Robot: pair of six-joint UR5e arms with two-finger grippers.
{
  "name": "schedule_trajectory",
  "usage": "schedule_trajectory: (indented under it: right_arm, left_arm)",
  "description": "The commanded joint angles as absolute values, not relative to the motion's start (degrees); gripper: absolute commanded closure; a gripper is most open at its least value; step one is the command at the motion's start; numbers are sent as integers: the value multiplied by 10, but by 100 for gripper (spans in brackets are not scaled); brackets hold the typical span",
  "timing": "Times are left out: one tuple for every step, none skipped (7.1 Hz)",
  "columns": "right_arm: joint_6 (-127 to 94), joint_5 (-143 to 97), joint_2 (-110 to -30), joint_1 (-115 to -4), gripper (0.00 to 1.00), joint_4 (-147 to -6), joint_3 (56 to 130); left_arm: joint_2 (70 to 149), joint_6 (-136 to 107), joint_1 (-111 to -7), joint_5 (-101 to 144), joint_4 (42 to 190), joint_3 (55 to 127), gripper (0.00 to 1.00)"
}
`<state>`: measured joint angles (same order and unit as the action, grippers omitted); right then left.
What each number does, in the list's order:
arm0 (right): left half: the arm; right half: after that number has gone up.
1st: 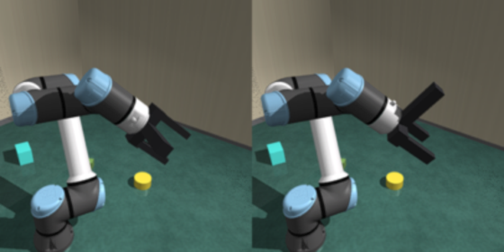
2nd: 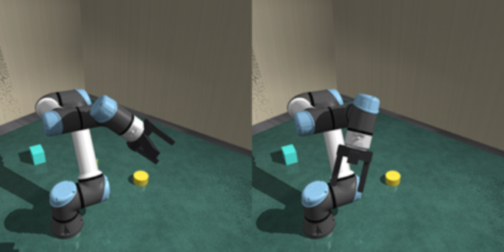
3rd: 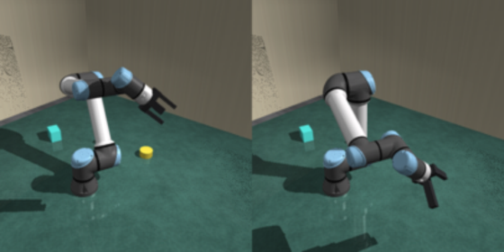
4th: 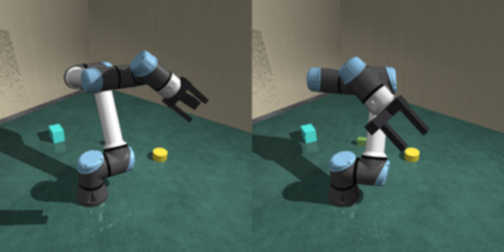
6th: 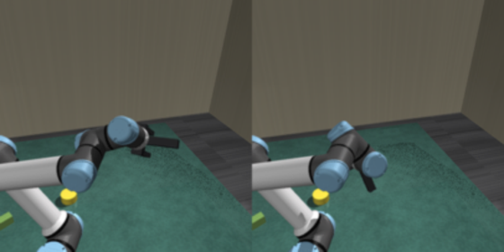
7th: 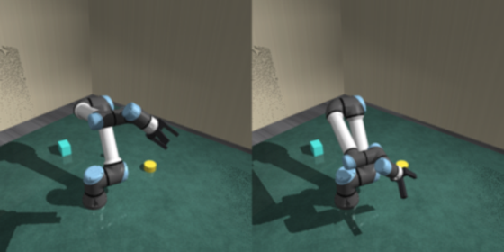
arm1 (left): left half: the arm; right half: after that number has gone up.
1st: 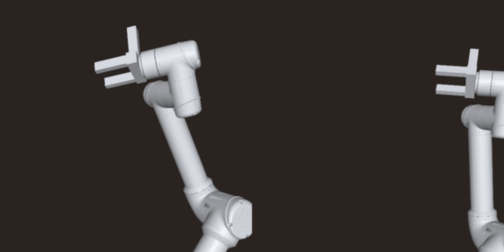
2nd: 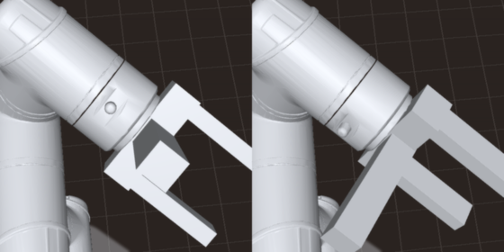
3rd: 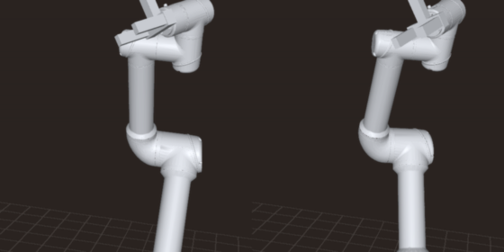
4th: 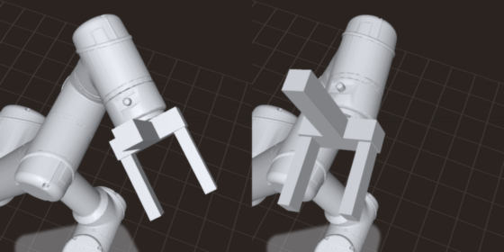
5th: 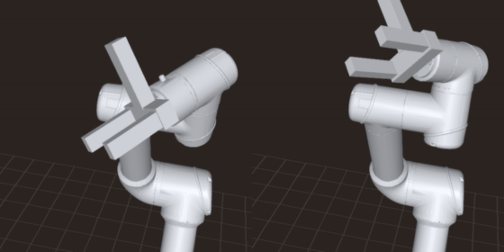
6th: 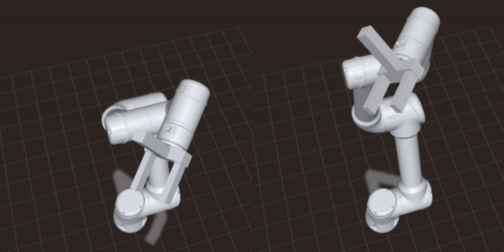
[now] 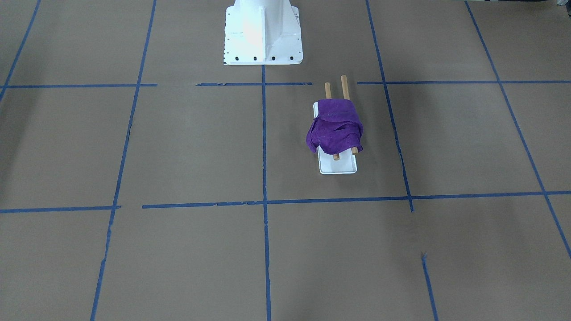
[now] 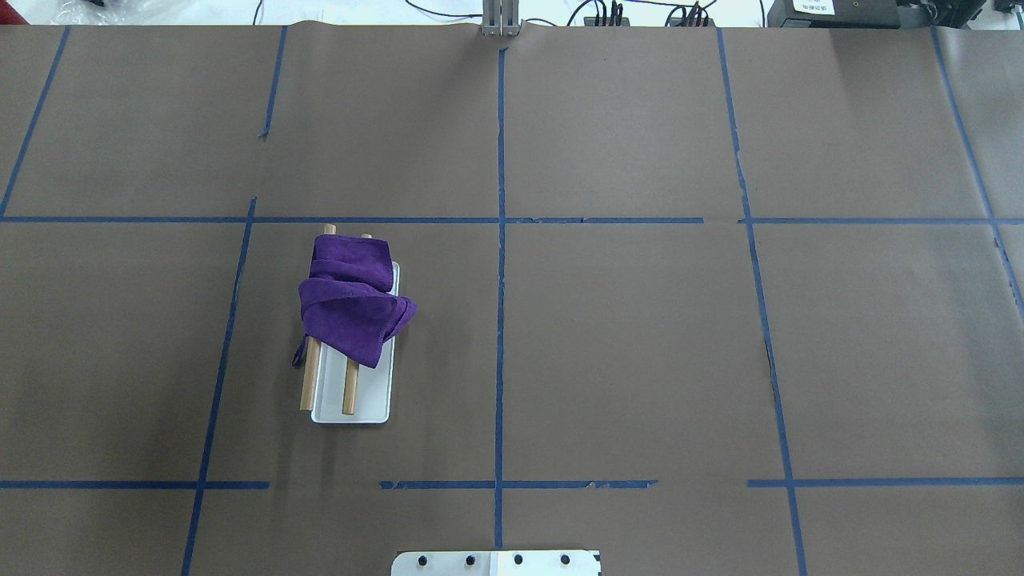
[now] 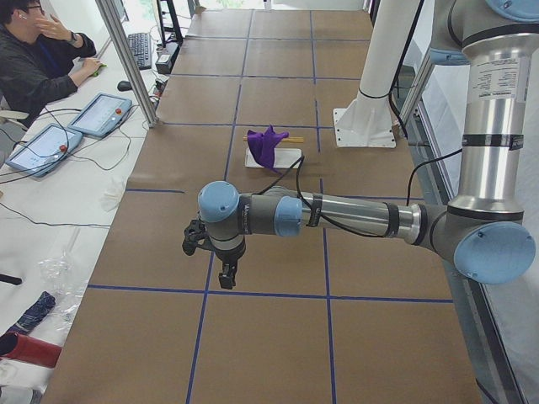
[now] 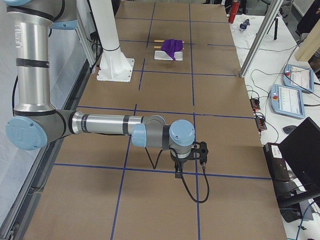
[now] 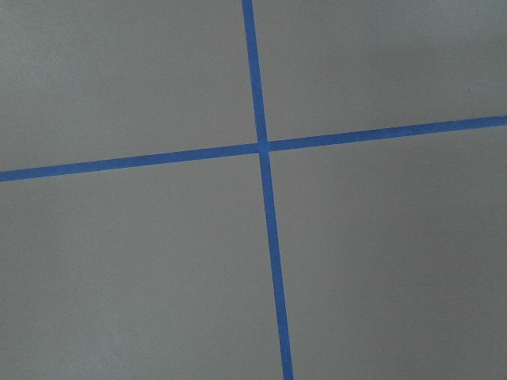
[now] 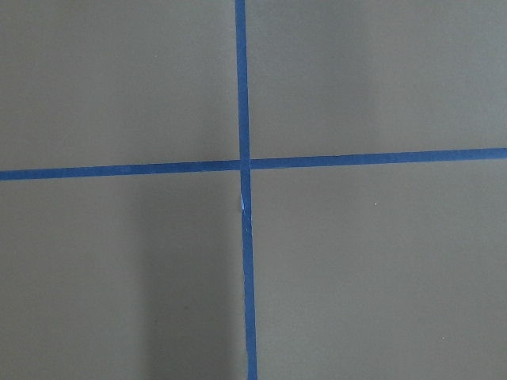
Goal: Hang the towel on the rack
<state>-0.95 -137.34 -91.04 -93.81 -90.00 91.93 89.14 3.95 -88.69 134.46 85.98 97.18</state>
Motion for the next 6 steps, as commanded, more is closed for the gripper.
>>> schedule_trajectory:
  right_arm:
    - [-10, -1374, -897, -938, 0, -899, 902]
    - [-8, -1374, -897, -938, 0, -899, 902]
    - [-7, -1374, -897, -938, 0, -900, 903]
    - [-7, -1374, -897, -939, 0, -900, 904]
    - [-7, -1374, -897, -939, 0, -900, 904]
    - [-7, -1375, -898, -939, 0, -900, 904]
  left_arm:
    - [891, 40, -889, 1344, 860, 973, 0]
    - [891, 40, -891, 1344, 860, 974, 0]
    - [891, 40, -892, 1344, 860, 974, 0]
    - [891, 40, -894, 1344, 860, 974, 0]
    - [891, 40, -895, 1344, 861, 974, 0]
    - [891, 41, -895, 1344, 861, 974, 0]
